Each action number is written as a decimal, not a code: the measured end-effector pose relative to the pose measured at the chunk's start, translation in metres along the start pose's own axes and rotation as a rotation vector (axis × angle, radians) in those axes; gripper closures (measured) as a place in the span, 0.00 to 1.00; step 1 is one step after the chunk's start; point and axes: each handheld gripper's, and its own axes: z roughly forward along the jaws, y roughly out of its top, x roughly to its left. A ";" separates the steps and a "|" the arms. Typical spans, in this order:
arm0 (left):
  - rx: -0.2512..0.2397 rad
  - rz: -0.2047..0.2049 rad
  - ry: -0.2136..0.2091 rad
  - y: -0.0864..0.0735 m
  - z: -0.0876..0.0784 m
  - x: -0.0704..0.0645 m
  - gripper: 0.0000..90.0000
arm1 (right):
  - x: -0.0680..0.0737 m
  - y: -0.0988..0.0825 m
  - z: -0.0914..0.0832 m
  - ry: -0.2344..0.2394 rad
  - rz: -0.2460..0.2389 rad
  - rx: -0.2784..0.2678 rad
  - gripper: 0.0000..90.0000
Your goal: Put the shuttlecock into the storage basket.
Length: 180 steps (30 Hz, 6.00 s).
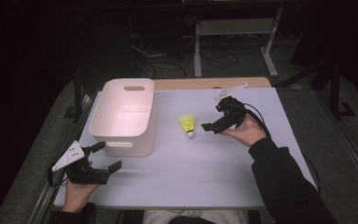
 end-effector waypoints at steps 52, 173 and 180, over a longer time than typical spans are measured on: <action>-0.002 0.002 -0.006 0.000 0.000 0.000 0.00 | -0.001 -0.001 0.065 0.029 0.042 0.080 0.00; -0.004 0.007 -0.027 0.000 0.001 -0.001 0.00 | 0.011 -0.002 0.105 -0.055 0.149 0.214 0.70; -0.002 0.008 -0.026 0.000 0.001 -0.001 0.00 | 0.014 0.002 0.096 -0.060 0.125 0.187 0.71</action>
